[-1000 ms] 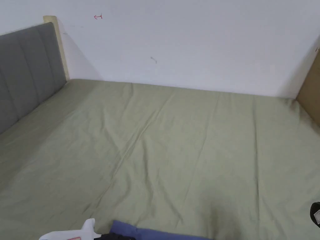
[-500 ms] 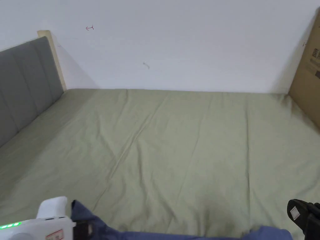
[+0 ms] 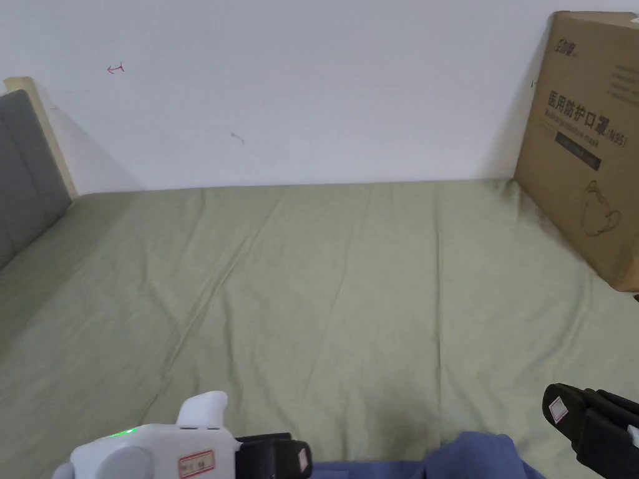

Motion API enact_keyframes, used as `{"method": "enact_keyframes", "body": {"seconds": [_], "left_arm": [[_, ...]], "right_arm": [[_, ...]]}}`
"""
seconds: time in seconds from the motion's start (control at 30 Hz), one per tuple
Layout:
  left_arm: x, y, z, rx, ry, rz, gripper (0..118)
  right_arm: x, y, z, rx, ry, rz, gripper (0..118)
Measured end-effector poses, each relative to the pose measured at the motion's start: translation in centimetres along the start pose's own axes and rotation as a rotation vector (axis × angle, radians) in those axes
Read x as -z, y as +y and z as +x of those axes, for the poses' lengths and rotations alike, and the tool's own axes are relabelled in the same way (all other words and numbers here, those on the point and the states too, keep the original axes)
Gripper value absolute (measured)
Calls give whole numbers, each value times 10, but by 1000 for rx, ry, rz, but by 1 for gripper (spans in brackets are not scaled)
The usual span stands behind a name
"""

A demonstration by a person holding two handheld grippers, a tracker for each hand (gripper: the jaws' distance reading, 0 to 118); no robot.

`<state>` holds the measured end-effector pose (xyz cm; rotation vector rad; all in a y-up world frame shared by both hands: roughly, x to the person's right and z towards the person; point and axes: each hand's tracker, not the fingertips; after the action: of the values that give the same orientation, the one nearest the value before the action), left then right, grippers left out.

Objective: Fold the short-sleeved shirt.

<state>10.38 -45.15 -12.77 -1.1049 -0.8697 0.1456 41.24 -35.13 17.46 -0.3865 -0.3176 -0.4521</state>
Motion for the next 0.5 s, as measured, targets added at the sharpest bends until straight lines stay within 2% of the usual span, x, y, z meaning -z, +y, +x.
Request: {"method": "enact_keyframes", "body": {"seconds": [0.03, 0.07, 0.13, 0.2, 0.43, 0.5], "left_arm": [[0, -2, -2, 27, 15, 13, 8], [5, -5, -2, 62, 48, 3, 1], [5, -12, 12, 114, 83, -10, 1], [25, -18, 19, 162, 54, -92, 1], [120, -54, 48, 308, 129, -294, 1], [115, -55, 59, 367, 164, -227, 1]], "right_arm": [[0, 0, 2, 10, 3, 0, 2], [0, 0, 3, 9, -1, 0, 2], [1, -1, 4, 5, -14, -5, 2], [0, -4, 6, 1, -17, -13, 2], [-3, -9, 8, -5, -31, -42, 2], [-4, -10, 7, -1, -41, -48, 2]]}}
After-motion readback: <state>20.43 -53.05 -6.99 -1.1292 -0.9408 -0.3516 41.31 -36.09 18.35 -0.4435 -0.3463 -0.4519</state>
